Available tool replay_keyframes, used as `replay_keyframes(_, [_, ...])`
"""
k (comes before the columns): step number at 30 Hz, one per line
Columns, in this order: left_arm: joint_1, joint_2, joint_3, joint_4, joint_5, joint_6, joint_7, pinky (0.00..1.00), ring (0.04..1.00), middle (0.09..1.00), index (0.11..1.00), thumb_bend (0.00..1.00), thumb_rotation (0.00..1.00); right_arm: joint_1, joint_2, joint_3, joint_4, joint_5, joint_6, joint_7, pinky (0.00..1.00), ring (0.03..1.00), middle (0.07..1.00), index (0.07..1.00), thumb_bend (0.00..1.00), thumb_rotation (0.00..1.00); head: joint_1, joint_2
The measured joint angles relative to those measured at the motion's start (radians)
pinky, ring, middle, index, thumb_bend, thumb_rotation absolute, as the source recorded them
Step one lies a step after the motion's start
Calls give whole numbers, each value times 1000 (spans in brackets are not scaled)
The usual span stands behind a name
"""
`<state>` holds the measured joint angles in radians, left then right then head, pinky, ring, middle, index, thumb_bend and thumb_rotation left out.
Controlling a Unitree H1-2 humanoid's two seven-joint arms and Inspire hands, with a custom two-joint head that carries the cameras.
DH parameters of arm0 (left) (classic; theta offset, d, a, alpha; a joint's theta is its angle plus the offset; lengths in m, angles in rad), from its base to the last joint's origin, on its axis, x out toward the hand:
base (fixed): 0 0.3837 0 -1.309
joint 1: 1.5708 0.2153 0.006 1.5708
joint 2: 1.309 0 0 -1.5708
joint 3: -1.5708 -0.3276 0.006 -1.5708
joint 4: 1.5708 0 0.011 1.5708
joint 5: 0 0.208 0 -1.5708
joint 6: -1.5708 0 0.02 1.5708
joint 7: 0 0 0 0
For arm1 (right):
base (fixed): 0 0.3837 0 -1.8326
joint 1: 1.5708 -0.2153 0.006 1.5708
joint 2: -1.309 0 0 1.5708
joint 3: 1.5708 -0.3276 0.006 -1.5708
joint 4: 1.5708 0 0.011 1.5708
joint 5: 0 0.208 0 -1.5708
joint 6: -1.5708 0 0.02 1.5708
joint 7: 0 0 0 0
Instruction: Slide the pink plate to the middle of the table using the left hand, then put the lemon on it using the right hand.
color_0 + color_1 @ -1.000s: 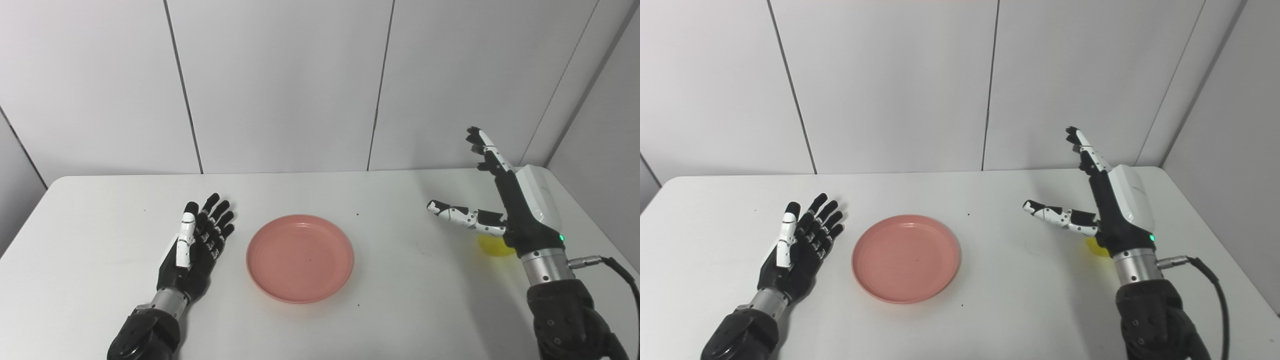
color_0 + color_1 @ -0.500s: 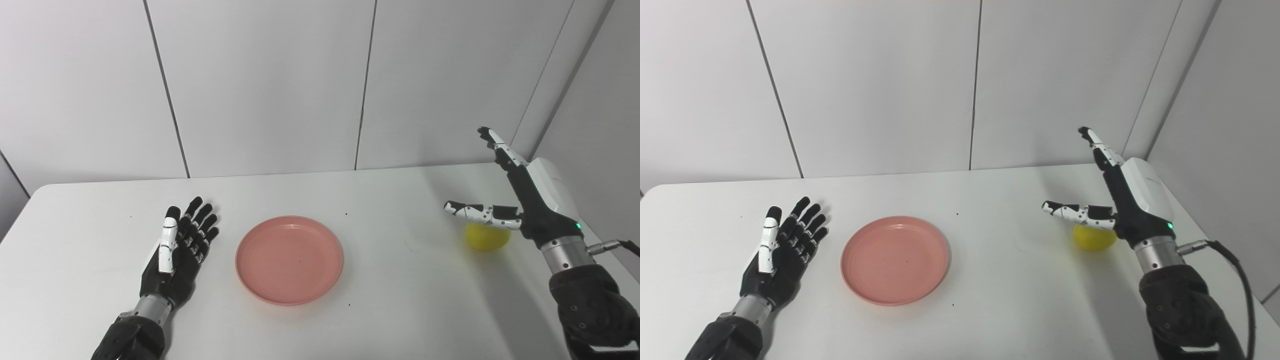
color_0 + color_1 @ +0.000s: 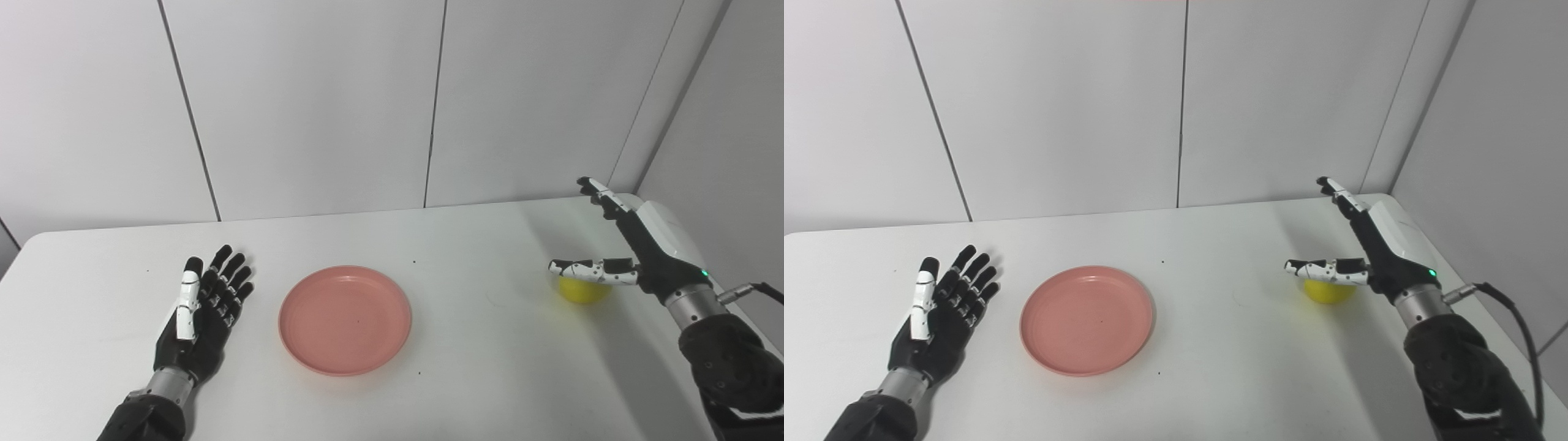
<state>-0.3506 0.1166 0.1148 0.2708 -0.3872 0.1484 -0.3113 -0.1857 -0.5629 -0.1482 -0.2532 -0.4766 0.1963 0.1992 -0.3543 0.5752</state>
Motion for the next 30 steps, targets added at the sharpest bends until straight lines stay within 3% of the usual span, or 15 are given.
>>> replay_keyframes(8, [0, 4, 4, -12, 0, 19, 0, 1000, 979, 980, 976, 564, 1000, -1, -36, 9, 14, 2, 89, 77, 802, 858, 877, 885, 1000, 321, 3, 3])
replay_keyframes(30, [1, 6, 11, -12, 0, 21, -1, 1000, 981, 982, 976, 565, 1000, -28, -73, 65, 174, 41, 94, 103, 831, 863, 867, 881, 1000, 304, 5, 15])
